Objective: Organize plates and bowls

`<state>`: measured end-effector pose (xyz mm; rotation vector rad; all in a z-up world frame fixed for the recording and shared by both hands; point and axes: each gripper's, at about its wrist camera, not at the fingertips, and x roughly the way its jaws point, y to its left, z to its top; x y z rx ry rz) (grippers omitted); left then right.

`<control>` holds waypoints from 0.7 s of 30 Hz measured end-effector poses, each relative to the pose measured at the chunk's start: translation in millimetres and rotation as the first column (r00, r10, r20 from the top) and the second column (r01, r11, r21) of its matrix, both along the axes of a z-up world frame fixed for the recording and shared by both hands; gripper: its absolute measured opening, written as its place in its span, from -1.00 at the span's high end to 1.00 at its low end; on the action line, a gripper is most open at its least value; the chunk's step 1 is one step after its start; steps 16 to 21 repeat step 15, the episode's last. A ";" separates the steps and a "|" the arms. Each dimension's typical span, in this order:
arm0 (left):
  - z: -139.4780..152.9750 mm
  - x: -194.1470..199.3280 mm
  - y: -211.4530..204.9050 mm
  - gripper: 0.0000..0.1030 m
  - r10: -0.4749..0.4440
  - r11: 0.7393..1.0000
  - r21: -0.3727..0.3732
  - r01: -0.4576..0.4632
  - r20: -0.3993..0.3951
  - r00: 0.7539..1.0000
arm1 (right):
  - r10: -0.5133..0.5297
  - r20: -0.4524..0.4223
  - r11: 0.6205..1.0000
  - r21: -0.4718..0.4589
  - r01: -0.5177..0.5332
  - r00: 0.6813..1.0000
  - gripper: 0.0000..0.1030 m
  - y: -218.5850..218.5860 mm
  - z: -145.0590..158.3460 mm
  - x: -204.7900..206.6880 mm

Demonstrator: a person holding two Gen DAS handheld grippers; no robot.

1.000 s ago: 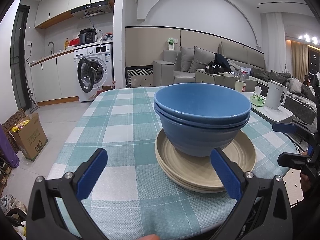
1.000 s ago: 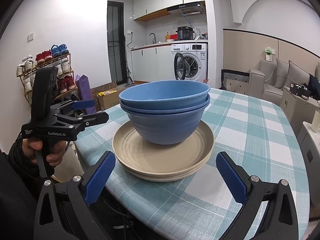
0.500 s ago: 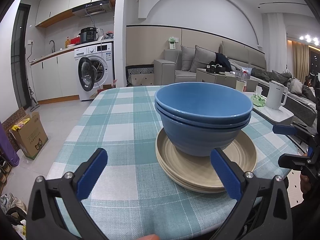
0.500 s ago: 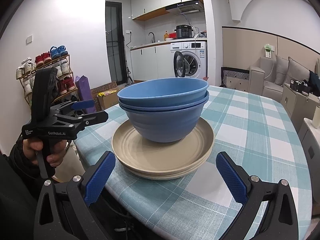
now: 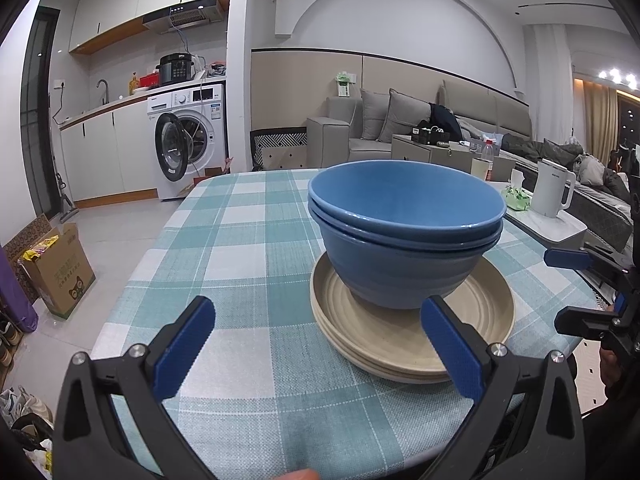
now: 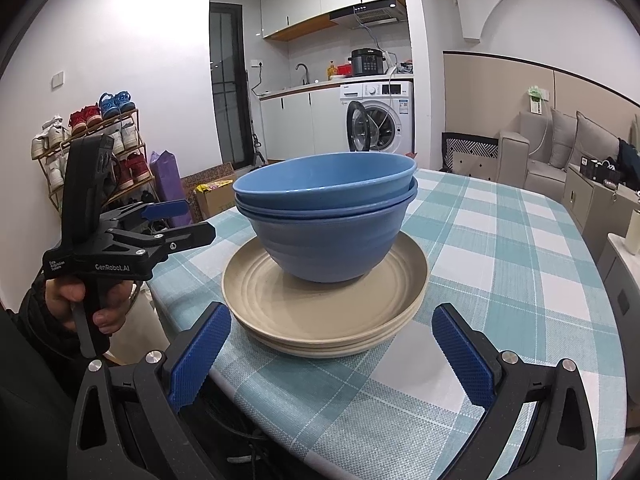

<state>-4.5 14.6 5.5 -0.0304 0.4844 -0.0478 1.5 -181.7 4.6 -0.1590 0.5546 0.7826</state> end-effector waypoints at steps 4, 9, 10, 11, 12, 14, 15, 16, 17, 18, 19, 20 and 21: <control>-0.5 -0.3 -0.9 -1.00 -0.002 1.000 0.000 0.002 0.000 1.000 | 0.001 0.002 1.000 0.001 -0.001 1.000 -0.99 0.6 -0.4 -0.9; -0.8 -0.6 -1.1 -1.00 -0.001 1.000 -0.008 0.001 -0.001 1.000 | 0.000 0.004 1.000 0.004 0.000 1.000 -0.99 0.3 -0.5 -1.6; -0.8 -1.0 -1.0 -1.00 -0.004 1.000 -0.013 0.004 0.000 1.000 | 0.000 0.003 1.000 0.003 0.000 1.000 -0.99 0.5 -0.8 -1.4; -0.7 -1.6 -0.9 -1.00 -0.006 1.000 -0.018 0.006 0.003 1.000 | 0.000 0.003 1.000 0.002 0.000 1.000 -0.99 0.8 -0.9 -1.2; -0.7 -1.6 0.1 -1.00 -0.005 1.000 -0.022 0.005 0.005 1.000 | 0.000 0.004 1.000 0.002 0.000 1.000 -0.99 0.9 -0.9 -1.1; -0.8 -1.6 0.4 -1.00 -0.004 1.000 -0.024 0.004 0.005 1.000 | 0.001 0.004 1.000 0.004 -0.001 1.000 -0.99 0.8 -0.9 -1.1; -0.8 -1.7 0.6 -1.00 -0.002 1.000 -0.026 0.002 0.004 1.000 | 0.001 0.005 1.000 0.004 -0.001 1.000 -0.99 0.6 -1.0 -0.9; -0.8 -1.7 0.6 -1.00 -0.002 1.000 -0.026 0.002 0.004 1.000 | 0.001 0.005 1.000 0.004 -0.001 1.000 -0.99 0.6 -1.0 -0.9; -0.8 -1.7 0.6 -1.00 -0.002 1.000 -0.026 0.002 0.004 1.000 | 0.001 0.005 1.000 0.004 -0.001 1.000 -0.99 0.6 -1.0 -0.9; -0.8 -1.7 0.6 -1.00 -0.002 1.000 -0.026 0.002 0.004 1.000 | 0.001 0.005 1.000 0.004 -0.001 1.000 -0.99 0.6 -1.0 -0.9; -0.8 -1.7 0.6 -1.00 -0.002 1.000 -0.026 0.002 0.004 1.000 | 0.001 0.005 1.000 0.004 -0.001 1.000 -0.99 0.6 -1.0 -0.9; -0.8 -1.7 0.6 -1.00 -0.002 1.000 -0.026 0.002 0.004 1.000 | 0.001 0.005 1.000 0.004 -0.001 1.000 -0.99 0.6 -1.0 -0.9; -0.8 -1.7 0.6 -1.00 -0.002 1.000 -0.026 0.002 0.004 1.000 | 0.001 0.005 1.000 0.004 -0.001 1.000 -0.99 0.6 -1.0 -0.9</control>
